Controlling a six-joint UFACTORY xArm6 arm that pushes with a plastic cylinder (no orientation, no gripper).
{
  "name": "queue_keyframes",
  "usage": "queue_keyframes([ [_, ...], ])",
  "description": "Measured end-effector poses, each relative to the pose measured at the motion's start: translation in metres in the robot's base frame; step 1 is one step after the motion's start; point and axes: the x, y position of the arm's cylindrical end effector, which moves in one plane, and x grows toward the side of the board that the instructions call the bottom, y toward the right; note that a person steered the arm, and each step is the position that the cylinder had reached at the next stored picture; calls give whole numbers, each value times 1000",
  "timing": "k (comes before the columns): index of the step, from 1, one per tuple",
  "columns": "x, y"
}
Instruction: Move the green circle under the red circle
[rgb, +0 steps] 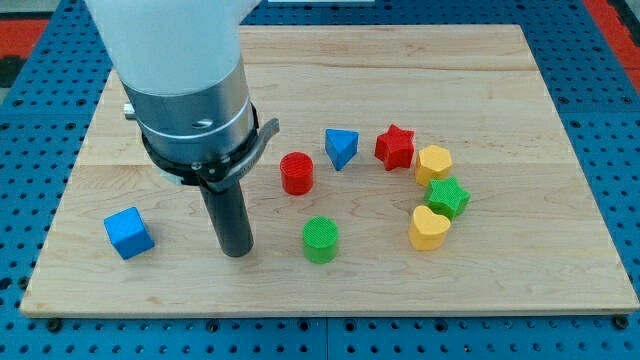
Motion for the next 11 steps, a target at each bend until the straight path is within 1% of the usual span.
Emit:
queue_keyframes([
  [1,27,2],
  [3,33,67],
  [4,31,67],
  [5,32,97],
  [6,30,103],
  [8,22,93],
  [10,-9,88],
  [11,-25,75],
])
